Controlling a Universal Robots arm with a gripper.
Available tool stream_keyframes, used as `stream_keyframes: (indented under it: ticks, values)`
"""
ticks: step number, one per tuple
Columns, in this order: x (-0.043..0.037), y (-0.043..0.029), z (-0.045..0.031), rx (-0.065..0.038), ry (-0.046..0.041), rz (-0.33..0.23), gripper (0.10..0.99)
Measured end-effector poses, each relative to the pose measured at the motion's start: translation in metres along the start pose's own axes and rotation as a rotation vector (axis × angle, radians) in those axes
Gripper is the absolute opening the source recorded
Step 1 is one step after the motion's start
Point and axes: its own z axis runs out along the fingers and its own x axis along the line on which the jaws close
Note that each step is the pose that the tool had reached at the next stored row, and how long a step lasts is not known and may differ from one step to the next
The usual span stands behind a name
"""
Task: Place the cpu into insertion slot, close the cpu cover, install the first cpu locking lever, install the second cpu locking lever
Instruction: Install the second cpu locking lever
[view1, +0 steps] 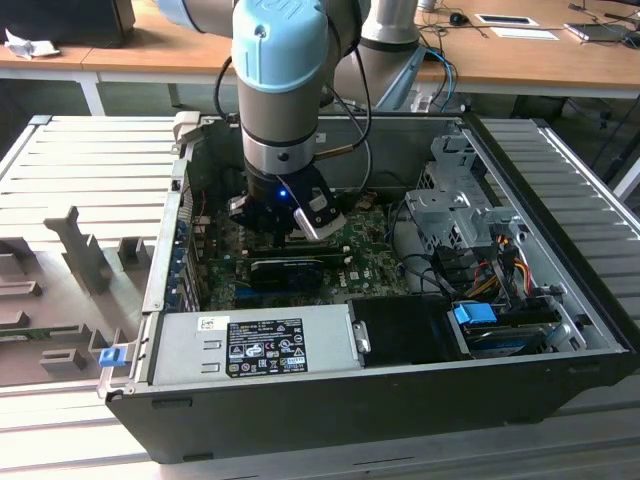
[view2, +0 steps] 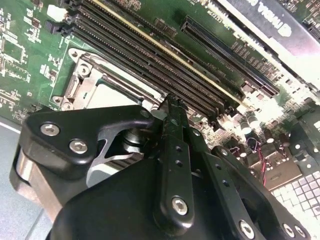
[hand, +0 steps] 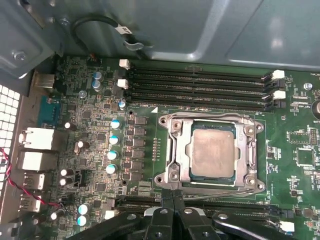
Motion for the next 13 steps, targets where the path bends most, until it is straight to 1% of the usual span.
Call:
stream_keyframes:
  ticks: [4,5,7,8,11,13]
  values:
    - [0.0002,-0.0019,0.0044,-0.008,-0.0007,0.000,0.106]
    - [0.0006,-0.0022,0.0057,-0.013,-0.0014,0.000,0.106]
    - [0.0016,-0.0024,0.0068,-0.019,-0.0024,0.000,0.106]
    - [0.0027,-0.0026,0.0078,-0.026,-0.0035,0.000,0.106]
    - [0.0034,-0.0032,0.0110,-0.035,-0.0052,-0.001,0.106]
    - [0.0043,-0.0035,0.0135,-0.043,-0.0069,0.000,0.106]
